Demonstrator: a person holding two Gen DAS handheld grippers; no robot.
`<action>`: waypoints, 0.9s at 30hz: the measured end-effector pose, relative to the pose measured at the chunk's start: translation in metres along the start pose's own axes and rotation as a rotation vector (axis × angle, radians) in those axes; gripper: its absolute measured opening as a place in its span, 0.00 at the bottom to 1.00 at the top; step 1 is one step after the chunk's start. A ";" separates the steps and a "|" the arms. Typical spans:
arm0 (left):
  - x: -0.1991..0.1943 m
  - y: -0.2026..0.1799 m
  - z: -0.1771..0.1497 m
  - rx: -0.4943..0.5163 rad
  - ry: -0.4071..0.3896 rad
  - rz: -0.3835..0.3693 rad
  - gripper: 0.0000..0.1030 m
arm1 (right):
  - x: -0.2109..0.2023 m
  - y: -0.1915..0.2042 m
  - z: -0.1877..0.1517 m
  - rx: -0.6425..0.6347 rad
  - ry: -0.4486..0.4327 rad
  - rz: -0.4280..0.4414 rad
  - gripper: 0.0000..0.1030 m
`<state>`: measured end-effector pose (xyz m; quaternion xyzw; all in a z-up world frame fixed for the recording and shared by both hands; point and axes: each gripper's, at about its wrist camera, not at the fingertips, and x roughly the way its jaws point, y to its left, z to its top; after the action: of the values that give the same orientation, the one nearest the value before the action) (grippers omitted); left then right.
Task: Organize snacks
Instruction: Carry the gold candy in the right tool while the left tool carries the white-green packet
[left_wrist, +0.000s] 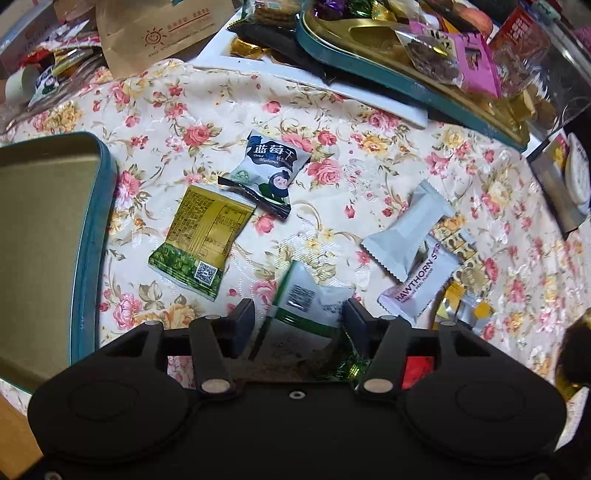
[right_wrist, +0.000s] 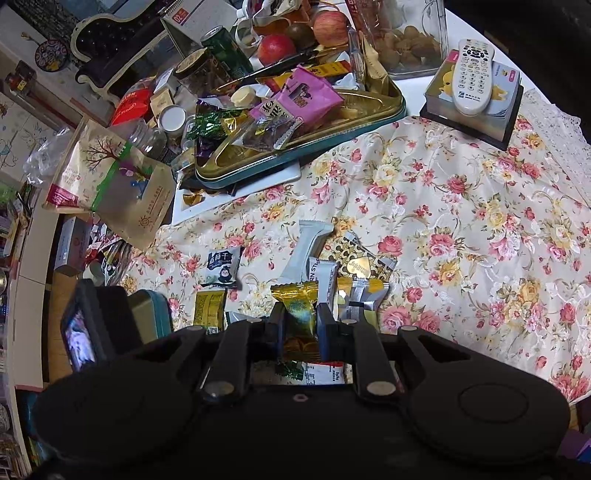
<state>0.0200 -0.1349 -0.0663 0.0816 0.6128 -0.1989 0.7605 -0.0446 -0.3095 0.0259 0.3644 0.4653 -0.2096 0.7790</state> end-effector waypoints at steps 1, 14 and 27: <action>0.004 -0.004 0.000 0.010 0.016 0.029 0.56 | 0.000 -0.001 0.000 0.001 -0.001 -0.002 0.19; -0.015 -0.002 0.015 -0.046 0.018 0.056 0.43 | -0.001 -0.007 0.000 0.018 -0.001 -0.025 0.18; -0.113 0.059 0.047 -0.013 -0.123 0.192 0.43 | 0.020 0.043 -0.009 -0.063 0.040 0.044 0.18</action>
<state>0.0669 -0.0762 0.0472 0.1228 0.5557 -0.1257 0.8126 -0.0114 -0.2746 0.0221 0.3537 0.4790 -0.1703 0.7851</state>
